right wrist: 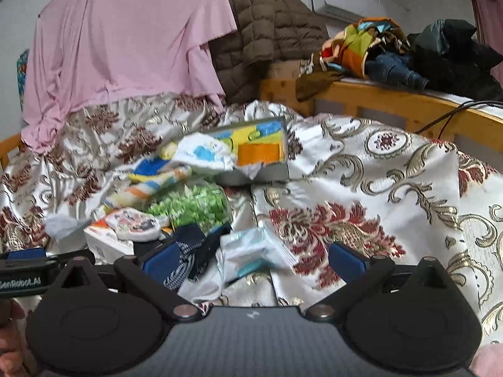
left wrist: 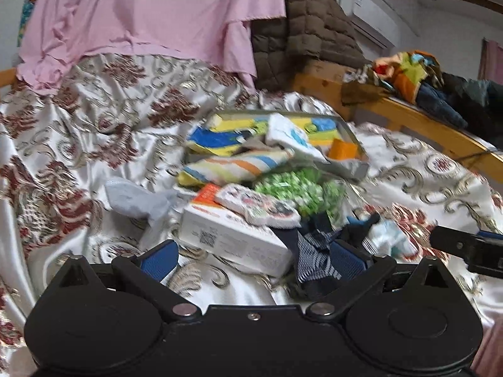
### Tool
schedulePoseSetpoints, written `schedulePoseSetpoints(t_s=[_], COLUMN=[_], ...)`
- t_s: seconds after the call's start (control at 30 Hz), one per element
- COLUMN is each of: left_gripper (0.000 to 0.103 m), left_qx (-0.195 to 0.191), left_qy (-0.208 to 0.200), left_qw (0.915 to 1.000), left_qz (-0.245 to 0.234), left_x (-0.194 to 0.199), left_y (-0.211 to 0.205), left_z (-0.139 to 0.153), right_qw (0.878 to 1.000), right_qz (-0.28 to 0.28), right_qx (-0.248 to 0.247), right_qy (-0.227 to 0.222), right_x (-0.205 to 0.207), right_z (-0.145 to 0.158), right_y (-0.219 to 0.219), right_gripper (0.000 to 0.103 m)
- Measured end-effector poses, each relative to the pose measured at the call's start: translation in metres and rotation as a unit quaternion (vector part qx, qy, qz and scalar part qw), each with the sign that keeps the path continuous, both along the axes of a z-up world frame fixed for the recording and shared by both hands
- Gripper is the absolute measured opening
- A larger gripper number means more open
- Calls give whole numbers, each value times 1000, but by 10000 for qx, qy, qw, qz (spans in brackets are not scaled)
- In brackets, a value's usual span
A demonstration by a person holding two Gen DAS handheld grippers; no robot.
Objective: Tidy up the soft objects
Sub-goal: 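Move both tools back from the tray toward the pile of items, then grasp the navy striped sock with the left tool while the right tool grasps a white plastic bag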
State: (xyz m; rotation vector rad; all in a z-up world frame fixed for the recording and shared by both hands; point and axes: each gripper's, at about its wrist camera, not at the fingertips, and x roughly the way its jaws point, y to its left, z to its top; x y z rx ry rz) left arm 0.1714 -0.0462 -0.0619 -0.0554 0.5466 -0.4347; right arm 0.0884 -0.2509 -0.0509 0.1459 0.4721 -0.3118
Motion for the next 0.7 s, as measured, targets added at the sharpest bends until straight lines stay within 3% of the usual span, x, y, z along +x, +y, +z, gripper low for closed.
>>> schedulePoseSetpoints(t_s=[0.13,0.4,0.7], left_gripper=[102,102,102], left_qx=[22,-425,-298], left_qy=[137,625,651], left_qw=[9996,9963,9962], left_qz=[-264,-403,-499], left_x=[1,6,3], left_y=[-4,-7,-14], left_z=[-9,-20,-28], right_qw=[9996,9966,9914], right_qz=[-60,-20,-45], right_qx=[187,414,720], right_qy=[201,708,1091], right_x=[7,25,41], right_z=[-5,-17,-28], right_y=[-5,-10,-19], right_gripper=[103,103,103])
